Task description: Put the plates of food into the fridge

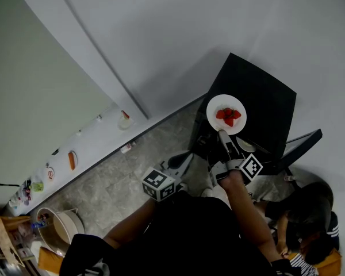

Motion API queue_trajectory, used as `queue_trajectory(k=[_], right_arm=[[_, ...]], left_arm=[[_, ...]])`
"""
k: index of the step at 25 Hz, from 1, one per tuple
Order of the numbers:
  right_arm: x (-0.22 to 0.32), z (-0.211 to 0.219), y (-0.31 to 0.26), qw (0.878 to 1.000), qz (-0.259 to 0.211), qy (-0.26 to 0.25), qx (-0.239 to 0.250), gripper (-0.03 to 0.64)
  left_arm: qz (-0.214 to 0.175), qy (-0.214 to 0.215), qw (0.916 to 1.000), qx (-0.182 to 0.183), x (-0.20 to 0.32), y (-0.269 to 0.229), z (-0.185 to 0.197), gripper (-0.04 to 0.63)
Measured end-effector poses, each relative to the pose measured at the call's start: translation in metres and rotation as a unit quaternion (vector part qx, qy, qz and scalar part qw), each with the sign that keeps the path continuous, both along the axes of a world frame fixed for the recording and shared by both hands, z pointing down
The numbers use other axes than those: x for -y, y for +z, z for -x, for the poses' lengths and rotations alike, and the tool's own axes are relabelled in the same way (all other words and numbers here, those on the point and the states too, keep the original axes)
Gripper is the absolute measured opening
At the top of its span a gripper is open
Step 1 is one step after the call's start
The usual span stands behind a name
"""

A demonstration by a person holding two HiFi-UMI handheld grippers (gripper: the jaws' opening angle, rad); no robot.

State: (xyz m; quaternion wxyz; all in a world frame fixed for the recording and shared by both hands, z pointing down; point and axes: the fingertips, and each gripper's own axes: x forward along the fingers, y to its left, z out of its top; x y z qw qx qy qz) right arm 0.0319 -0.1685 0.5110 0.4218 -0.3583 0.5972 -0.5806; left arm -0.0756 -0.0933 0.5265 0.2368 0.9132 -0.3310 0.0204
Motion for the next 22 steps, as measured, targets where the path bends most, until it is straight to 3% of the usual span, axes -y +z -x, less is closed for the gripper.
queue_trajectory(k=[10,22], right_arm=[[-0.024,0.014,0.003,0.998,-0.012,-0.044,-0.04,0.034],[-0.075,0.011,-0.001,0.994,-0.016,-0.107,-0.032,0.034]], left_arm=[[0.008,-0.009,0.9999,0.0,-0.001,0.001,0.005,0.023],[0.009,-0.018,0.9998,0.003,-0.025,0.003,-0.013,0.023]])
